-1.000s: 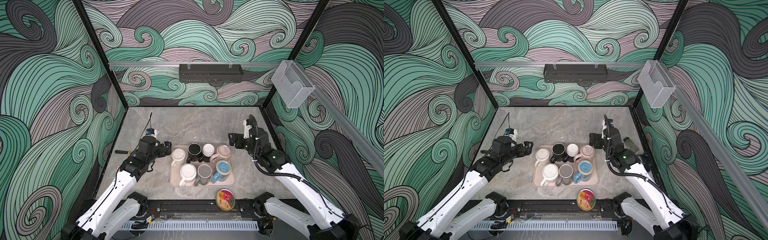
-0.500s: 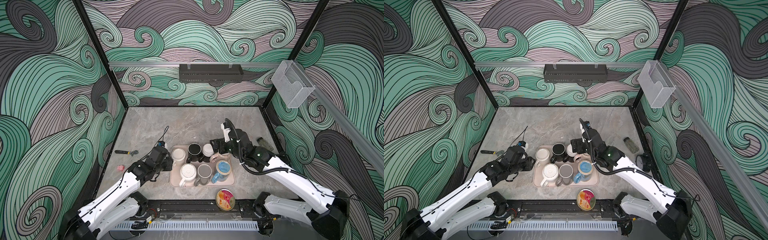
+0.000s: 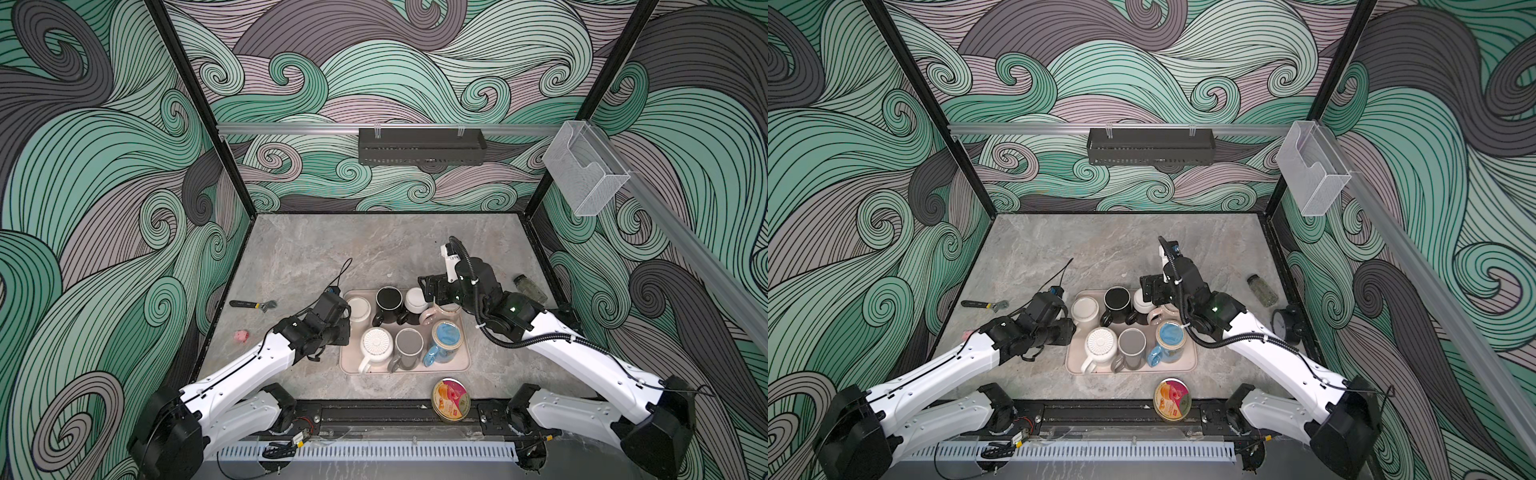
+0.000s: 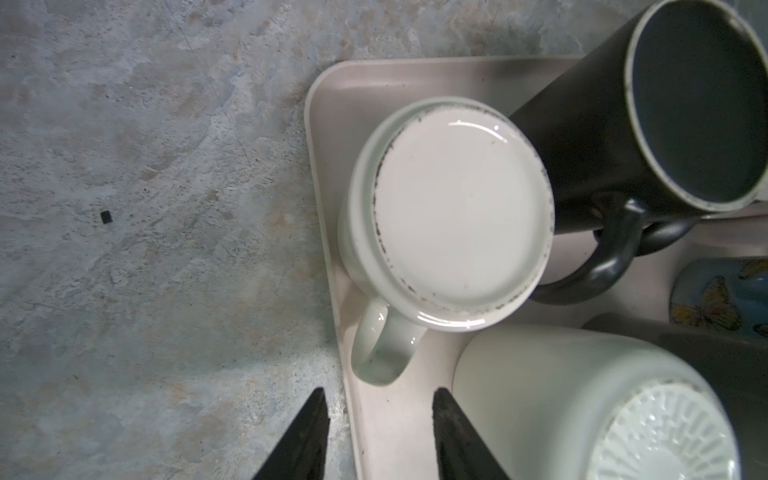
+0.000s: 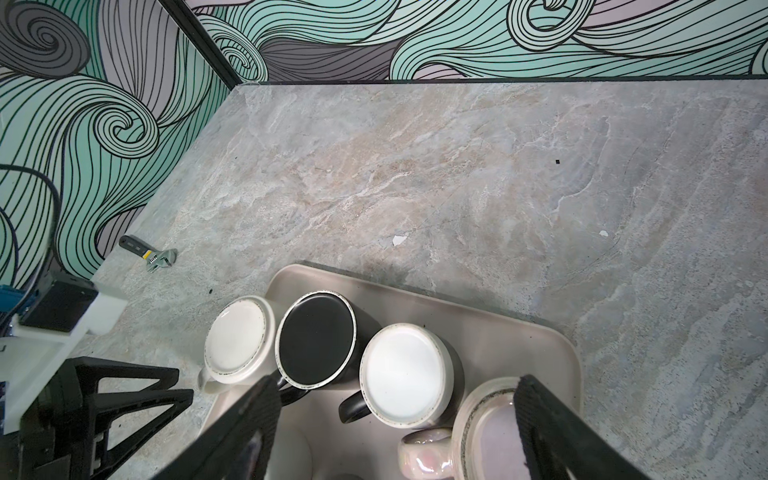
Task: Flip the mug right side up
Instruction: 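Move the left gripper over the upside-down white mug while the right gripper approaches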
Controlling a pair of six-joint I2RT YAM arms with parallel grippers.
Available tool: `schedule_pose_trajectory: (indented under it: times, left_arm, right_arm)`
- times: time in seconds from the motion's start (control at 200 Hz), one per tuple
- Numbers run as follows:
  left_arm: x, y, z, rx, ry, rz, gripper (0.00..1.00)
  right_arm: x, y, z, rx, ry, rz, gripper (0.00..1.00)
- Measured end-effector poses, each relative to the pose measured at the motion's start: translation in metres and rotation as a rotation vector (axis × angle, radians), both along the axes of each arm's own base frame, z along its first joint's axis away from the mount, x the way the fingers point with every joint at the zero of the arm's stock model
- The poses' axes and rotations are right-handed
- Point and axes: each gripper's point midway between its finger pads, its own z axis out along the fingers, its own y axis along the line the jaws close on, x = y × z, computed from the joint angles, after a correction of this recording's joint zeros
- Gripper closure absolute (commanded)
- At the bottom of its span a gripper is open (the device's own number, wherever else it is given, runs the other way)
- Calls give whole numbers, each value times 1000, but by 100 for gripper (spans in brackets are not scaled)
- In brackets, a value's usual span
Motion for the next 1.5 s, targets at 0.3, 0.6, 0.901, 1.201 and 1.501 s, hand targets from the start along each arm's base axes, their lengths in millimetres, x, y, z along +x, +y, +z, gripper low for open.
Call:
schedule_pose_trajectory:
  times: [0.3,0.6,0.901,1.201,1.501]
  left_arm:
    - [12,-10,5,47,-6,-42,55]
    - [13,-10,-14,119,45,-62,61]
    - [15,-6,-25,169,61,-69,63]
    - [23,-9,-24,185,56,-63,67]
    - [30,-13,-27,192,57,-55,73]
  right_arm:
    - [1,2,-2,7,-6,3,9]
    - [1,1,-2,2,-8,4,10]
    - [4,3,-13,-25,11,5,10]
    - [5,4,-13,-29,3,11,12]
    - [5,4,-17,-30,4,12,13]
